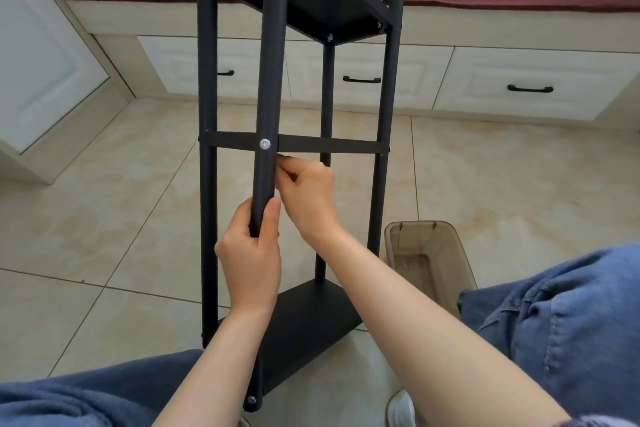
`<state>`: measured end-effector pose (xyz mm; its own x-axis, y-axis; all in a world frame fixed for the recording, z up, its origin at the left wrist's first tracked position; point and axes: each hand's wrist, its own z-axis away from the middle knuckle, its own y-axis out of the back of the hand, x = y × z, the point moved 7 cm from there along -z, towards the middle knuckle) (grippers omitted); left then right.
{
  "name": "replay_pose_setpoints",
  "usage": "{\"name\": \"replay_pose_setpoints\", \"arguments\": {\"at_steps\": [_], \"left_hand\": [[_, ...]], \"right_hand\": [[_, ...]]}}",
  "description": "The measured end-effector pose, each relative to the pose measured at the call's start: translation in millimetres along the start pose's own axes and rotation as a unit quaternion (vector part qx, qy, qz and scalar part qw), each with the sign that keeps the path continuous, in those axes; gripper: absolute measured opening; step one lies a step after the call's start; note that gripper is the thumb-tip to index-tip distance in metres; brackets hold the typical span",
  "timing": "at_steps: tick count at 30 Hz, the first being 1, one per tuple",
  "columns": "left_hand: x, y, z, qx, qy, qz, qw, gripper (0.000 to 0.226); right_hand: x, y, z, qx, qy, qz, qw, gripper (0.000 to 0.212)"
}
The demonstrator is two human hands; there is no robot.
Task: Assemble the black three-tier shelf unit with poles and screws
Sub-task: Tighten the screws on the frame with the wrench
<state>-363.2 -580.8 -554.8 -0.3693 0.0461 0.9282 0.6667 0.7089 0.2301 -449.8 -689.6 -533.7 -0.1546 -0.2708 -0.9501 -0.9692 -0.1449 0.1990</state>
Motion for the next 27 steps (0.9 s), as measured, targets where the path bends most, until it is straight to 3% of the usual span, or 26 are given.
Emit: {"name": "replay_pose_setpoints", "arguments": {"at_steps": [4, 9, 13, 20, 27], "left_hand": [[-1.4, 2.9, -4.3, 0.0, -0.002, -0.003, 1.0, 0.063], [-3.3, 6.0, -7.0, -0.004, 0.002, 0.004, 1.0, 0.06], [-2.6, 7.4, -8.1, -0.007, -0.004, -0.003, 1.0, 0.063], [-2.7, 5.6, -7.8, -0.008, 0.01, -0.004, 1.0, 0.04], [-3.1, 7.1, -5.5, -0.008, 0.011, 0.003, 1.0, 0.035]], "right_hand": [[-0.7, -8.5, -0.7, 0.022, 0.019, 0.005, 1.0, 0.017], [-0.8, -12.7, -0.6, 0.02, 0.011, -0.012, 1.0, 0.018], [4.3, -14.5, -1.0, -0.042, -0.016, 0.003, 0.999, 0.024], [16.2, -1.6, 4.3, -0.081, -0.084, -0.012, 0.993, 0.021], [5.7, 11.0, -0.2, -0.071, -0.084, -0.021, 0.994, 0.025]]}}
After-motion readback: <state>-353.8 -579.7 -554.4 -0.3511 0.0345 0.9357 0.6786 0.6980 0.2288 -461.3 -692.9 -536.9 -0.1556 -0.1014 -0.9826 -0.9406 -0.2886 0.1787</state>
